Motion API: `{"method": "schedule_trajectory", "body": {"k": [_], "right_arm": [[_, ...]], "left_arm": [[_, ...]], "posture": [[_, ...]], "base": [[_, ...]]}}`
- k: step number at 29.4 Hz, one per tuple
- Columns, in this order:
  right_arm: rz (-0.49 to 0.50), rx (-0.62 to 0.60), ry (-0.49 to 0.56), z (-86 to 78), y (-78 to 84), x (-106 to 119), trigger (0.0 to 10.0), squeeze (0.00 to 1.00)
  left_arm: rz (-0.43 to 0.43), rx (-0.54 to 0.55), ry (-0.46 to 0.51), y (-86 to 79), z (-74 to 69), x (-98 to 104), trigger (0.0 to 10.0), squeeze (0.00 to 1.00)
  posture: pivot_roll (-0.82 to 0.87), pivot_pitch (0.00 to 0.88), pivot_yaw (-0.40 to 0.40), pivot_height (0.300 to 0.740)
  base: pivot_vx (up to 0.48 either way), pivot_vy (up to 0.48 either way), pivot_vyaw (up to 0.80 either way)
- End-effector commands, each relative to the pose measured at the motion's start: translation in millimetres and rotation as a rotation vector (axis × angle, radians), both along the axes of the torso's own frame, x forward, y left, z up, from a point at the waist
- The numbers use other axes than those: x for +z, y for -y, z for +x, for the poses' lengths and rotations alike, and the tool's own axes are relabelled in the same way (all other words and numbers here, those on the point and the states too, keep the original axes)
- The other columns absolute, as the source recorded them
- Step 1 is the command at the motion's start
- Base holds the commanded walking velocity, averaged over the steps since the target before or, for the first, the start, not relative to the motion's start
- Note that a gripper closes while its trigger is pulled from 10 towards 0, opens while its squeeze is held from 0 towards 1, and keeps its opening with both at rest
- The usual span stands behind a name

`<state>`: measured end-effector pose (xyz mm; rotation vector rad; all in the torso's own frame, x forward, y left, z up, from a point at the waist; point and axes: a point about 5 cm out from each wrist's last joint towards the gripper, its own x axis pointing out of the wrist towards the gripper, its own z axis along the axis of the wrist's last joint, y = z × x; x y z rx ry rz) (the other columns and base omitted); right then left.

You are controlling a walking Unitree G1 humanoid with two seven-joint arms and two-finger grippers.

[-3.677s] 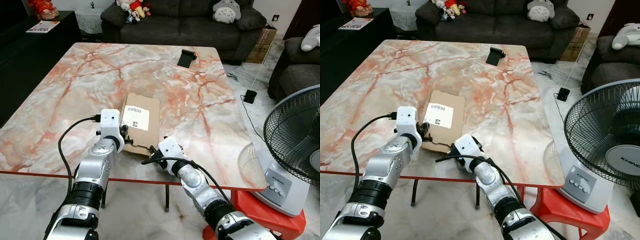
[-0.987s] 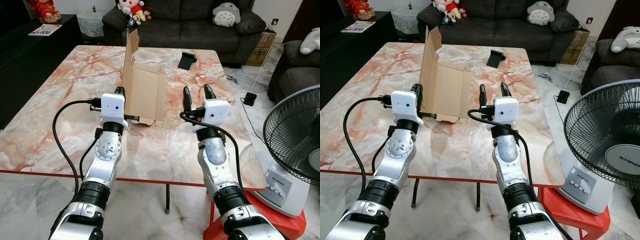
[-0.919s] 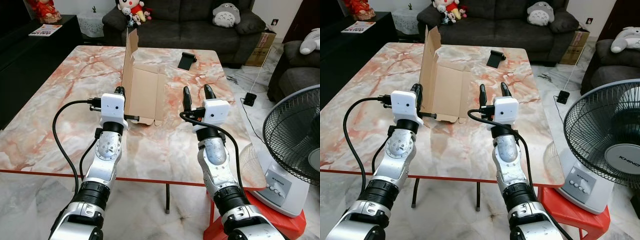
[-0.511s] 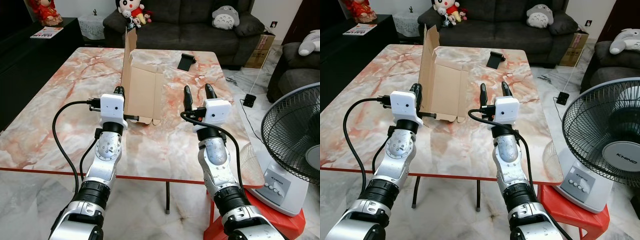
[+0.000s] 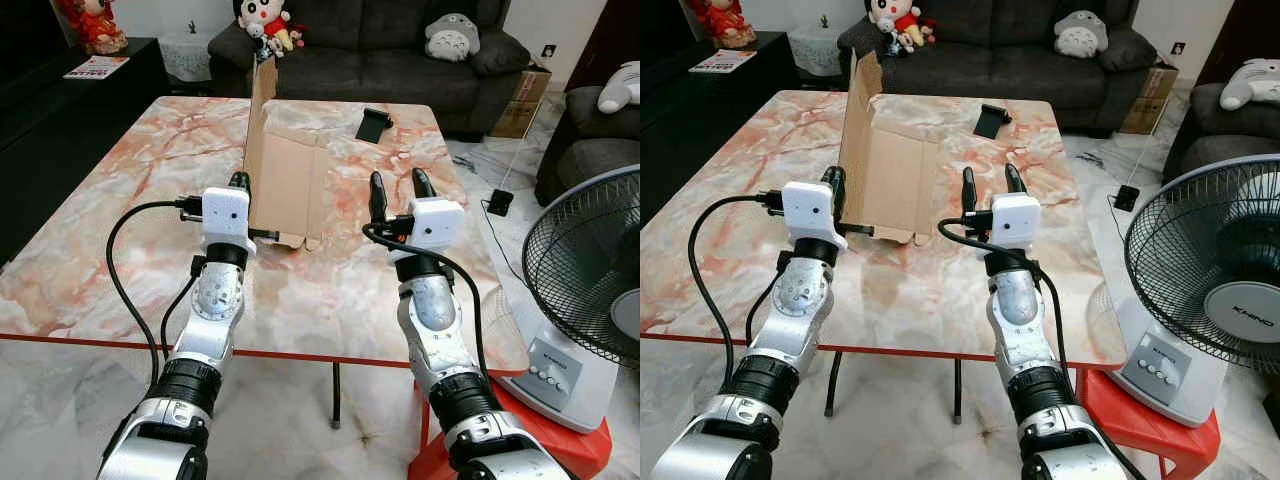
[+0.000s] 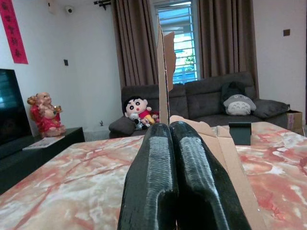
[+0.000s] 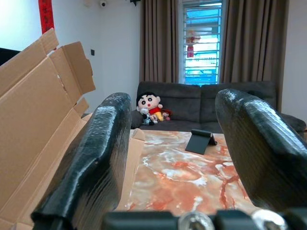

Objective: Picking trash to rubbish bin

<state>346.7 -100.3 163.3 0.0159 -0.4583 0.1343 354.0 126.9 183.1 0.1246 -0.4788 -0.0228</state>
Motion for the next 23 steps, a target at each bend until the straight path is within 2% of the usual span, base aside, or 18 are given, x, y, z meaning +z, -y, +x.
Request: {"method": "schedule_trajectory", "body": {"k": [1,23], "right_arm": [[0.012,-0.010,0.015,-0.7,1.8,3.1,10.0,0.00],[0.009,-0.010,0.018,0.0,2.5,4.7,10.0,0.00]], "left_arm": [[-0.003,0.001,0.032,-0.7,1.6,7.1,10.0,0.00],[0.005,0.007,0.036,-2.4,2.7,7.0,10.0,0.00]], "posture": [[-0.04,0.000,0.001,0.740],[-0.03,0.000,-0.005,0.740]], "base": [[0.000,0.000,0.00],[-0.022,0.000,0.00]]}}
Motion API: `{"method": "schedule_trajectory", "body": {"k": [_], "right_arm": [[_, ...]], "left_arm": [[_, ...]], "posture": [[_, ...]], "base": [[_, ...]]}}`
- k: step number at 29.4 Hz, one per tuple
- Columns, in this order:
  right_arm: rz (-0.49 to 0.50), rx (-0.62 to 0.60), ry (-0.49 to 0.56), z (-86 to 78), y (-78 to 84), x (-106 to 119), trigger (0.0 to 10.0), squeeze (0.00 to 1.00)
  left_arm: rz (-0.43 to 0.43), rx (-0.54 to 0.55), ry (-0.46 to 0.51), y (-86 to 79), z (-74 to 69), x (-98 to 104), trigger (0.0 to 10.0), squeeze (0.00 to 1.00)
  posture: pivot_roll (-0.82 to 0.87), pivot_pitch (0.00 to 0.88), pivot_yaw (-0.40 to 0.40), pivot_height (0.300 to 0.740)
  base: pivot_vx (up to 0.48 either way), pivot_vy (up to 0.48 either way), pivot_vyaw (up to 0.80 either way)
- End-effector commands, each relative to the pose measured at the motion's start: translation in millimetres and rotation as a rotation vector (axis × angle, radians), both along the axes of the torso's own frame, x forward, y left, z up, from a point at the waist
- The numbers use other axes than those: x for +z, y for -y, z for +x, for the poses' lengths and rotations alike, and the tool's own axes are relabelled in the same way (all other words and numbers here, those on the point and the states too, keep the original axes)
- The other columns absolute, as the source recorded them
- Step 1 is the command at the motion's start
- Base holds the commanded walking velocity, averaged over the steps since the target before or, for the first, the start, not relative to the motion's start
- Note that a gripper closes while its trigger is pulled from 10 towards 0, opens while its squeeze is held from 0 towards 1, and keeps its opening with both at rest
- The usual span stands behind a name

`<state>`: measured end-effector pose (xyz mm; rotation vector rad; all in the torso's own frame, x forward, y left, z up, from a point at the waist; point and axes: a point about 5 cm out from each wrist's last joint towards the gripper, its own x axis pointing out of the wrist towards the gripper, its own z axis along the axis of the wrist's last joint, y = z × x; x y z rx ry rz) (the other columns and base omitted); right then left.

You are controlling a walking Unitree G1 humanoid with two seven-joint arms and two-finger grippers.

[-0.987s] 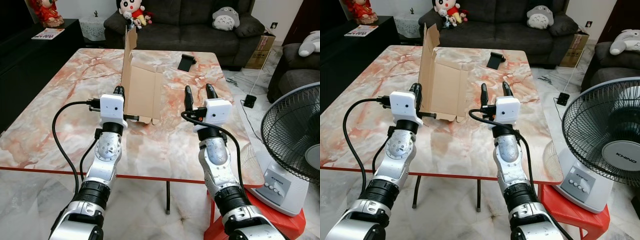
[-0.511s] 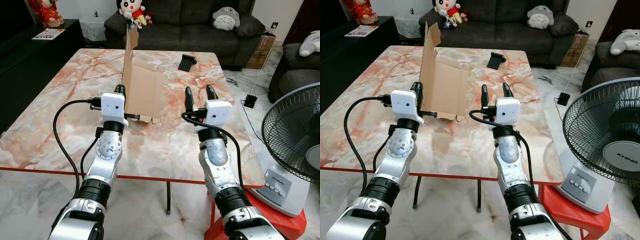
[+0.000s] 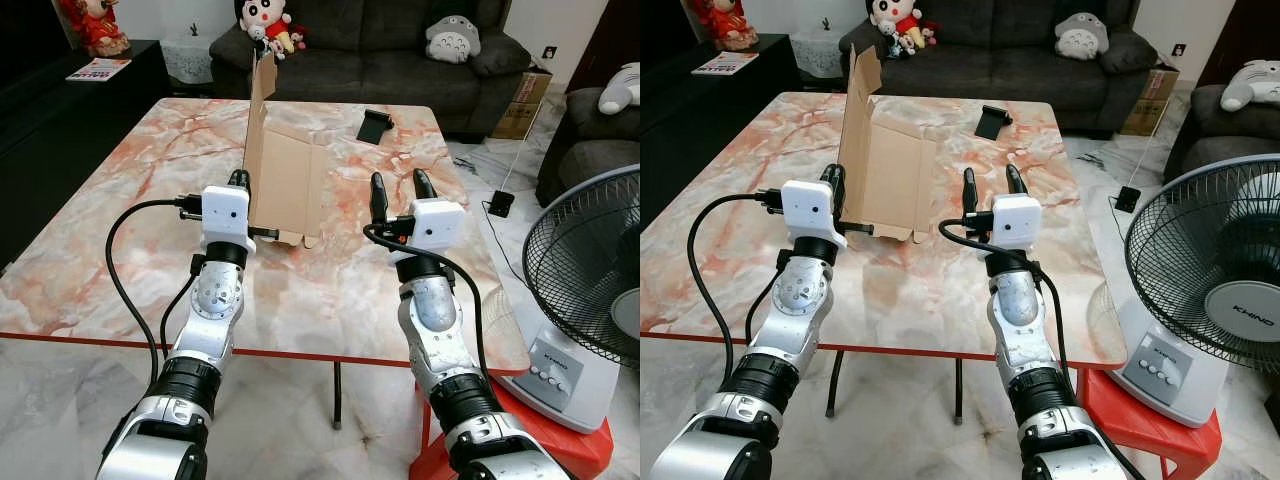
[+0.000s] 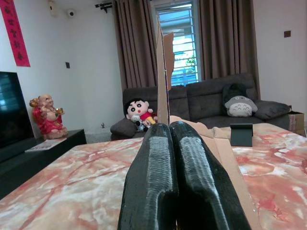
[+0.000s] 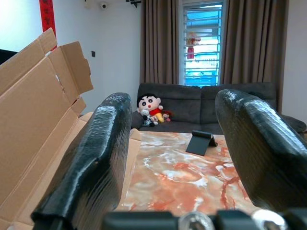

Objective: Picking trash to rubbish bin

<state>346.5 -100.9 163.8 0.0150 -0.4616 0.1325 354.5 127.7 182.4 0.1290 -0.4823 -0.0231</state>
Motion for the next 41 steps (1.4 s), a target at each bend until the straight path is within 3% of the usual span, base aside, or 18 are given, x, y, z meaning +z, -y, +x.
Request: {"method": "schedule_trajectory", "body": {"k": [1,41], "right_arm": [[0.010,-0.008,0.016,0.3,1.7,4.4,10.0,0.00],[0.009,-0.024,0.008,2.1,5.9,4.7,10.0,0.00]], "left_arm": [[0.000,0.007,0.033,-1.6,2.2,7.8,10.0,0.00],[0.001,0.030,0.012,-7.0,3.2,4.8,10.0,0.00]], "posture": [[-0.03,0.000,-0.005,0.740],[-0.03,0.000,-0.007,0.740]], "base": [[-0.240,0.000,0.00],[-0.268,0.000,0.00]]}}
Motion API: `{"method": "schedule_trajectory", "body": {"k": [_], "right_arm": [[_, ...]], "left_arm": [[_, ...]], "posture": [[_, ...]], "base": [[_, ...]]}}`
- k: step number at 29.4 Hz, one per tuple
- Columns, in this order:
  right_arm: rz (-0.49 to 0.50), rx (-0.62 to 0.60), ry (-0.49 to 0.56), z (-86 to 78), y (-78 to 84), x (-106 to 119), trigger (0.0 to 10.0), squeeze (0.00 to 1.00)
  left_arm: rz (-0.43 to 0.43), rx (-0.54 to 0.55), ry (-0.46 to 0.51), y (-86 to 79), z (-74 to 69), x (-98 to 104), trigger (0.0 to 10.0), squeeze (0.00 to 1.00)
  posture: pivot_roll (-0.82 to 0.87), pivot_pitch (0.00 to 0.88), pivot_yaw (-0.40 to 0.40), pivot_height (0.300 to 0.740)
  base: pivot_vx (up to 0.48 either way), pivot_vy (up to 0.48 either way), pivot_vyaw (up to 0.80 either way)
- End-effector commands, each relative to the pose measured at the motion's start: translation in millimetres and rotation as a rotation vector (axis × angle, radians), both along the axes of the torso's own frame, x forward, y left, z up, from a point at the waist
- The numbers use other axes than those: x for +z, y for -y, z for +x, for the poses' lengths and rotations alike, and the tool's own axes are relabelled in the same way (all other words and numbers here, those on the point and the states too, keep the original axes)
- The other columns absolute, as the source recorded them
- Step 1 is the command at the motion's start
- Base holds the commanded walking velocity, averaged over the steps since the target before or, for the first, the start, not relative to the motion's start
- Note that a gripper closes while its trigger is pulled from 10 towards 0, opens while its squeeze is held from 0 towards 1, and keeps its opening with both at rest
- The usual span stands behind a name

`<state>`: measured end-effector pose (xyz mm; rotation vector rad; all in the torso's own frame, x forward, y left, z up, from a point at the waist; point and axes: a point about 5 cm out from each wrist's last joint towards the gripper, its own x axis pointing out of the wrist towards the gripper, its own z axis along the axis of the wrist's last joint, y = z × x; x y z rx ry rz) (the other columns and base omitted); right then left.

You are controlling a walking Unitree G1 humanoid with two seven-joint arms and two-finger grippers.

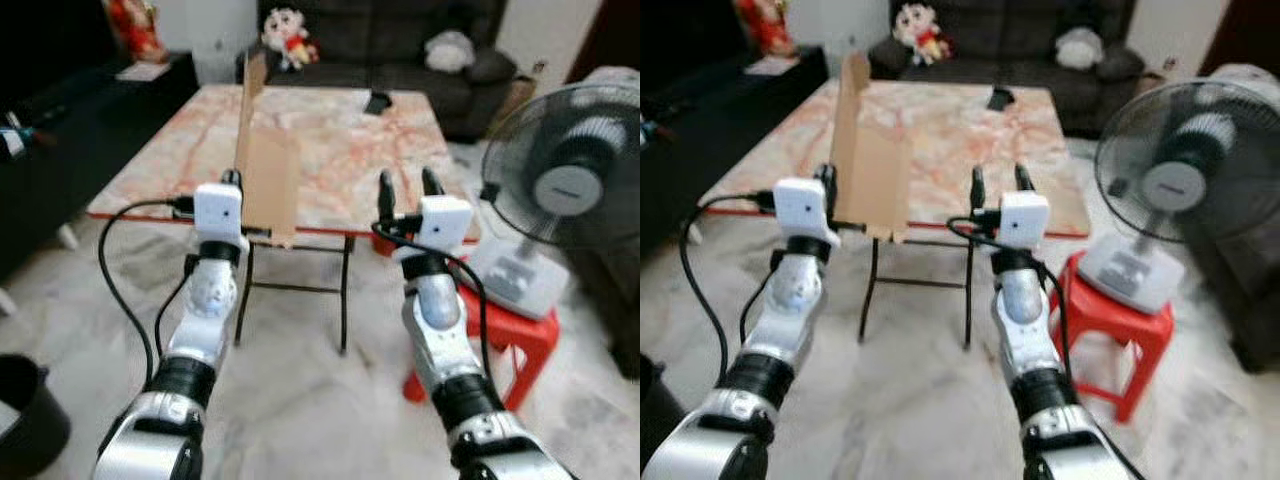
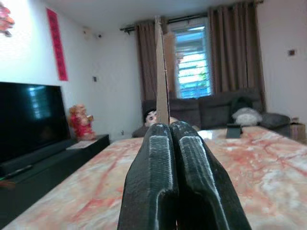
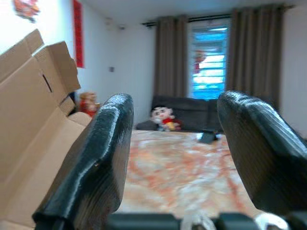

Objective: Picking trash to rubbish bin

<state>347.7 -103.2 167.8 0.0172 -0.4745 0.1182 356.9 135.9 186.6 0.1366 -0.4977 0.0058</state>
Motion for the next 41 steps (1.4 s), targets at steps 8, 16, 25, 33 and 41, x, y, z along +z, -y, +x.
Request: {"method": "schedule_trajectory", "body": {"k": [8,16,25,33,41], "right_arm": [[-0.003,-0.026,-0.027,-0.6,8.4,-6,10.0,0.00],[0.008,-0.032,-0.143,-2.5,14.4,-31,10.0,0.00],[0.049,-0.062,-0.645,-31.9,40.0,-130,10.0,0.00],[0.020,-0.064,-1.057,-91.4,54.1,-203,10.0,0.00],[0.015,-0.130,-1.329,-152.9,68.9,-246,10.0,0.00]], "left_arm": [[0.004,0.017,-0.035,-6.5,-0.1,-5,10.0,0.00],[-0.046,0.013,-0.214,-16.7,0.4,-37,10.0,0.00],[-0.001,0.045,-0.665,-44.1,-25.4,-129,10.0,0.00],[0.050,0.102,-0.961,-62.6,-68.7,-189,10.0,0.00],[0.069,0.134,-1.169,-69.4,-109.4,-226,10.0,0.00]], "posture": [[-0.03,0.000,-0.005,0.740],[-0.03,0.000,-0.008,0.740],[-0.03,0.001,-0.010,0.740],[-0.03,0.000,-0.014,0.740],[-0.04,0.000,-0.008,0.740]], "base": [[0.000,0.000,0.00],[0.000,0.000,0.00],[0.000,0.000,0.00],[0.000,0.000,0.00],[0.000,0.000,0.00]]}}
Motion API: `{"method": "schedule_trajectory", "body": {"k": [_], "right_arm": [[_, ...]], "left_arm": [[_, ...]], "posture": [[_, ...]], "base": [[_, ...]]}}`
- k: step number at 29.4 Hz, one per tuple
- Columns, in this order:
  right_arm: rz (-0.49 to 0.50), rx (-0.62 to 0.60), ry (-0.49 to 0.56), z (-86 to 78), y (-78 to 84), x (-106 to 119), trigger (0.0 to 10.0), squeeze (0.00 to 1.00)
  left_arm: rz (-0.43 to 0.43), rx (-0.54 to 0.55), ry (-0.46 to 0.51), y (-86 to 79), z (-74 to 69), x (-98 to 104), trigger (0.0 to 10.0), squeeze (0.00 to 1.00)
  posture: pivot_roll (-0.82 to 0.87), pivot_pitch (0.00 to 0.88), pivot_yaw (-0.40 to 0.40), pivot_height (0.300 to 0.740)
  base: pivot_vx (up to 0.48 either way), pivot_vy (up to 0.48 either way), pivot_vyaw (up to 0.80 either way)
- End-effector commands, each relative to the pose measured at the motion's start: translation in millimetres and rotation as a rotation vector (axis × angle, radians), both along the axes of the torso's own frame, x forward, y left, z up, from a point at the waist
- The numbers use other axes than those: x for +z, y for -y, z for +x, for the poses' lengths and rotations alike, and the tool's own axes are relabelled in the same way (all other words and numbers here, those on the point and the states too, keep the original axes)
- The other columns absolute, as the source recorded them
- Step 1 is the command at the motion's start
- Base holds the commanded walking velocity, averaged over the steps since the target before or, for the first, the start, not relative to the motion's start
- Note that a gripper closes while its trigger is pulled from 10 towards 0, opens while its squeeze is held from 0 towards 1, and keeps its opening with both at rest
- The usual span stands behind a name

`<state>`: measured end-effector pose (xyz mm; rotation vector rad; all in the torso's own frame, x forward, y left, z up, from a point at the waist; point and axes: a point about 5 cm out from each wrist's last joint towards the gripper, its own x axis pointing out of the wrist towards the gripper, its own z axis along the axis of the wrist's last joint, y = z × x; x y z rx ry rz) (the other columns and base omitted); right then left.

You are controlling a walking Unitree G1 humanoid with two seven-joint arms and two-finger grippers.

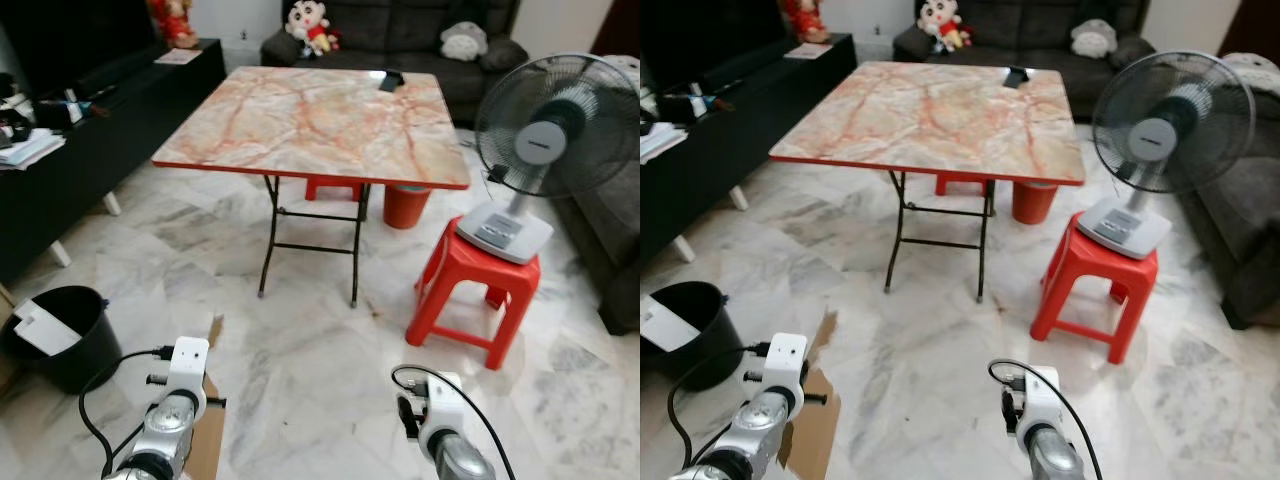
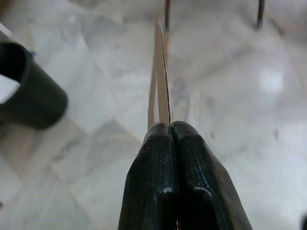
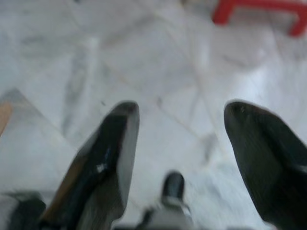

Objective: Picking trash to rubbish bin

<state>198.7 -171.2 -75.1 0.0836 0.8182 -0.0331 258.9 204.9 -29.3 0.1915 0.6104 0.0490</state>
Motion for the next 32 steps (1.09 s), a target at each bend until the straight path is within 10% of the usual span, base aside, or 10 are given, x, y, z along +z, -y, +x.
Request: {"method": "schedule_trajectory", "body": {"k": [1,8,32], "right_arm": [[-0.013,-0.004,-0.045,-6.6,1.5,-4,10.0,0.00],[0.006,-0.012,-0.112,-28.5,-1.4,-15,10.0,0.00],[-0.010,0.025,-0.090,-19.0,-7.8,-11,10.0,0.00]], "left_arm": [[0.020,-0.012,-0.082,-0.6,-13.5,-12,10.0,0.00],[0.011,0.096,-0.270,-14.2,-58.1,-40,10.0,0.00],[0.029,0.070,-0.299,-11.4,-64.0,-44,10.0,0.00]], "posture": [[-0.04,0.000,-0.008,0.740],[-0.05,0.000,0.002,0.740],[-0.04,0.000,0.005,0.740]], "base": [[0.000,0.000,0.00],[0.000,0.000,0.00],[0.000,0.000,0.63]]}}
